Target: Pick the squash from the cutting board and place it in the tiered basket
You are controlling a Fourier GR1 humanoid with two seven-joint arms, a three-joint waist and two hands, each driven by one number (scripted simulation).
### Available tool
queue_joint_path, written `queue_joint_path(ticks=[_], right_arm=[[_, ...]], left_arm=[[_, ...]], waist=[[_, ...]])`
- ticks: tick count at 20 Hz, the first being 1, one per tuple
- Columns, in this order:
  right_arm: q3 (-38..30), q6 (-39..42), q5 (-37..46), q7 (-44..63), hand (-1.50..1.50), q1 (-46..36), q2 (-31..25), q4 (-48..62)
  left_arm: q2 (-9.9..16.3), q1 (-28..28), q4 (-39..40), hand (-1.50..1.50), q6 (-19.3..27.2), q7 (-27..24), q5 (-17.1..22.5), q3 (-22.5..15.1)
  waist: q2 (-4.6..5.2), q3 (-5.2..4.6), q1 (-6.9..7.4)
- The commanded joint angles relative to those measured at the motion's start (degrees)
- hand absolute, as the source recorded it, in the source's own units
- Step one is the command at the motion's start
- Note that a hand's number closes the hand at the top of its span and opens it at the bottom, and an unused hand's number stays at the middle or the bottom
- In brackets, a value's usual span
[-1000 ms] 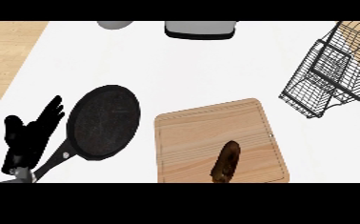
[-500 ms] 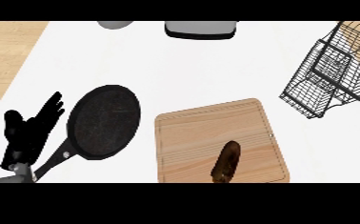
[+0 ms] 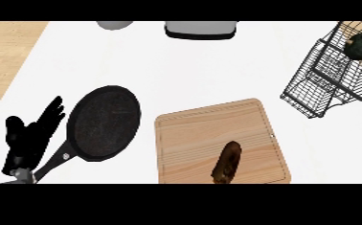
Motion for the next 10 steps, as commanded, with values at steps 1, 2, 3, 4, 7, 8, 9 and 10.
queue_joint_path(ticks=[1,2,3,4,7,8,9,10], right_arm=[[-1.9,-4.6,-2.2,0.3,-1.5,1.9,0.2,-3.2],[-1.9,-4.0,-2.2,-0.7,-1.5,1.9,-1.1,-3.7],[-1.4,-4.9,-2.0,0.0,-1.5,0.9,0.6,-5.2],[-2.1,-8.3,-2.4,-3.0,-1.5,2.6,-2.1,-5.8],[-2.7,-12.3,-2.9,0.3,-1.5,-1.3,-1.3,-9.8],[-3.6,-15.9,-3.8,1.2,-1.5,0.2,-1.2,-11.2],[-4.3,-16.0,-4.0,2.0,-1.5,-0.2,-3.0,-10.9],[-5.2,-16.7,-5.3,2.1,-1.5,2.2,-2.8,-12.5]], left_arm=[[2.4,-2.3,5.1,0.0,-1.9,-3.0,0.8,2.6],[0.6,1.0,2.7,0.0,-1.3,-3.5,-0.6,0.5],[1.6,-0.6,2.2,0.0,-1.5,-0.9,0.9,1.9],[-1.1,-2.2,1.6,0.0,1.5,0.1,-0.9,-0.1],[0.5,-1.2,3.9,0.0,-0.7,-1.8,-0.4,0.8],[0.8,-0.5,2.7,0.0,-0.3,-0.1,0.2,1.6],[0.5,-1.7,2.9,0.0,0.1,0.2,-0.4,1.1],[1.3,1.5,2.6,0.0,-1.6,-2.8,1.1,2.6]], waist=[[0.03,-0.05,-0.5],[-0.02,-0.02,-0.09],[-0.24,-0.03,-0.4],[-0.03,0.02,-0.53],[-0.32,-0.07,-0.88],[-0.65,-0.04,-1.31],[-0.33,-0.03,-0.96],[-0.98,-0.08,-1.91]])
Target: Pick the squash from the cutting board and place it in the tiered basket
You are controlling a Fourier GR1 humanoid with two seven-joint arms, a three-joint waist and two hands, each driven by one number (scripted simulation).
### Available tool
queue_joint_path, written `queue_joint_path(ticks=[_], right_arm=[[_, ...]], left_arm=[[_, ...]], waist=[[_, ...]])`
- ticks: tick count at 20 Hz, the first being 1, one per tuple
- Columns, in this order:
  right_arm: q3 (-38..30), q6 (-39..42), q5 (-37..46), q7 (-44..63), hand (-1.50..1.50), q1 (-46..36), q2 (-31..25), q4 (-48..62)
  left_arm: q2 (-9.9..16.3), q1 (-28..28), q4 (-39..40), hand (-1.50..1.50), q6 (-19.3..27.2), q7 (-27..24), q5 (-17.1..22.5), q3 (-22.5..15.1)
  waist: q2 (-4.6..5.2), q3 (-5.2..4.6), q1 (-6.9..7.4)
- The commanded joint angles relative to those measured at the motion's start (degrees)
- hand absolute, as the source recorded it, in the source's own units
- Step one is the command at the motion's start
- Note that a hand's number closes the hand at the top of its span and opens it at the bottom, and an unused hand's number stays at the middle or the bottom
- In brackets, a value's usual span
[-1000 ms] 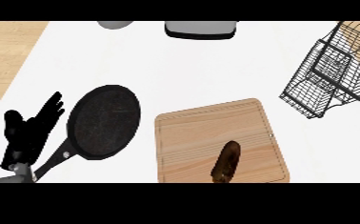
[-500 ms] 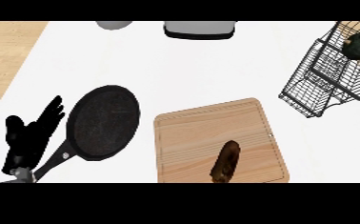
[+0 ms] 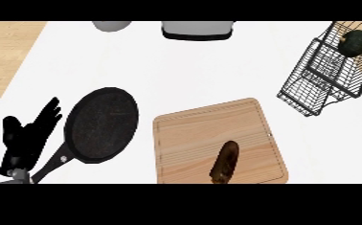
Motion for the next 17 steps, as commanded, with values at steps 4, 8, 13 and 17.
queue_joint_path(ticks=[4,8,13,17], right_arm=[[-6.1,-3.4,-5.9,8.2,-1.5,-2.2,-1.9,-7.0],[-10.9,-6.8,-12.3,5.3,-1.5,3.2,-2.2,-13.5],[-15.3,-9.2,-19.5,0.8,-1.5,7.9,-0.1,-24.6],[-18.3,-3.0,-26.7,-3.3,-1.5,13.5,1.2,-32.8]], left_arm=[[-1.3,0.1,1.4,0.0,2.8,-0.2,-1.8,0.0],[1.3,2.8,0.5,0.0,0.3,-0.5,1.0,3.1],[0.8,6.5,-0.3,0.0,0.2,-2.1,1.1,3.5],[0.7,6.2,-0.8,0.0,1.6,-0.2,1.4,4.5]], waist=[[-0.96,-0.05,-2.16],[-1.72,0.0,-3.66],[-2.8,0.04,-5.68],[-3.31,0.08,-7.7]])
